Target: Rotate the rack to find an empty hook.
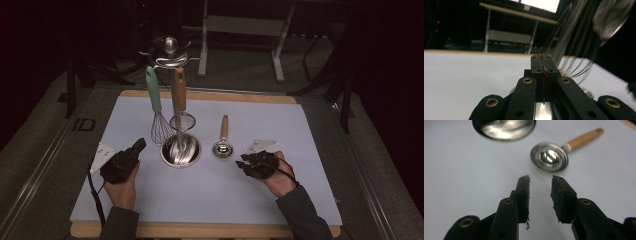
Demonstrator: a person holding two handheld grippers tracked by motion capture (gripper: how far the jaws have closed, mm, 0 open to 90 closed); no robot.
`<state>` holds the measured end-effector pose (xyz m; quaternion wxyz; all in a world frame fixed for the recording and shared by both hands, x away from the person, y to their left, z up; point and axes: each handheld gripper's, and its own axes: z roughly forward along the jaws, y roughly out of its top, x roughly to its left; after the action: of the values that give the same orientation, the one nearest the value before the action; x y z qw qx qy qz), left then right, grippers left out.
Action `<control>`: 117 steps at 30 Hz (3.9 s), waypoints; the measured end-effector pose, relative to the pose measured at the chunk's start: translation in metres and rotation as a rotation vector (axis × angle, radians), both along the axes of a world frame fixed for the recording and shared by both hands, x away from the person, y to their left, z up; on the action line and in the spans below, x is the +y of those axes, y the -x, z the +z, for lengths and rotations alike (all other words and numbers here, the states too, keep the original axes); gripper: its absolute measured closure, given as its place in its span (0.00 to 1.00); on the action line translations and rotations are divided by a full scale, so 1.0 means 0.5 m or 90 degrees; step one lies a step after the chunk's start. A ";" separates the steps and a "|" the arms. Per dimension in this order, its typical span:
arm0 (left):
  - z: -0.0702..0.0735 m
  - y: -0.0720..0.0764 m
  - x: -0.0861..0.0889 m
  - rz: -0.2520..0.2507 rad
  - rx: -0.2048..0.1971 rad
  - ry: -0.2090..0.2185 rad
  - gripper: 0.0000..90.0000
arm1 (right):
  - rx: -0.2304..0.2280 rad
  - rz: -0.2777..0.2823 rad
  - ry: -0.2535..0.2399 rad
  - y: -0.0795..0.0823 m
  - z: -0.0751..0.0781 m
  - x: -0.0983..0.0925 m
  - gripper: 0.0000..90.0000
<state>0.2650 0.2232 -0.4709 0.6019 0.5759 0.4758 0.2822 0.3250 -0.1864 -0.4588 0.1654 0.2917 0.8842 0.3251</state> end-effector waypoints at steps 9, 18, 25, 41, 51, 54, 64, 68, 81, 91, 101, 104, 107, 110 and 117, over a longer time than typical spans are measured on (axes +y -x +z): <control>0.077 0.014 -0.028 -0.018 -0.073 0.031 1.00 | 0.032 -0.028 -0.011 0.005 -0.052 -0.032 0.75; 0.146 0.024 -0.046 -0.035 -0.134 0.056 1.00 | 0.047 -0.053 -0.006 0.005 -0.074 -0.060 0.75; 0.187 0.019 -0.054 -0.039 -0.167 0.070 1.00 | 0.050 -0.063 -0.011 0.006 -0.077 -0.074 0.73; 0.296 -0.005 -0.073 -0.034 -0.249 0.075 1.00 | 0.052 -0.070 0.002 0.006 -0.086 -0.078 0.70; 0.345 -0.031 -0.085 -0.030 -0.261 0.053 1.00 | 0.055 -0.077 0.000 0.004 -0.087 -0.087 0.70; 0.350 -0.034 -0.088 -0.027 -0.262 0.049 1.00 | 0.058 -0.078 0.000 0.004 -0.089 -0.088 0.70; 0.358 -0.038 -0.089 -0.015 -0.265 0.026 1.00 | 0.058 -0.078 0.001 0.003 -0.092 -0.088 0.70; 0.358 -0.041 -0.082 -0.010 -0.261 0.027 1.00 | 0.058 -0.078 0.000 0.003 -0.092 -0.089 0.70; 0.364 -0.057 -0.065 0.010 -0.248 0.019 1.00 | 0.058 -0.081 -0.001 0.003 -0.092 -0.093 0.70; 0.370 -0.074 -0.055 0.022 -0.237 0.019 1.00 | 0.058 -0.082 -0.003 0.003 -0.092 -0.095 0.70; 0.379 -0.101 -0.042 0.031 -0.219 0.013 1.00 | 0.062 -0.083 -0.003 0.004 -0.094 -0.094 0.70; 0.378 -0.108 -0.040 0.033 -0.215 0.015 1.00 | 0.061 -0.082 -0.002 0.003 -0.094 -0.094 0.70; 0.380 -0.113 -0.040 0.037 -0.212 0.014 1.00 | 0.062 -0.082 -0.002 0.003 -0.094 -0.094 0.70; 0.383 -0.118 -0.040 0.040 -0.207 0.010 1.00 | 0.062 -0.082 -0.003 0.003 -0.094 -0.094 0.70; 0.388 -0.129 -0.040 0.047 -0.200 0.003 1.00 | 0.062 -0.082 -0.003 0.003 -0.094 -0.094 0.70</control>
<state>0.3293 0.2033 -0.2769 0.6597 0.5054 0.3974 0.3892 0.3235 -0.2336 -0.5058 0.1421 0.3637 0.8699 0.3013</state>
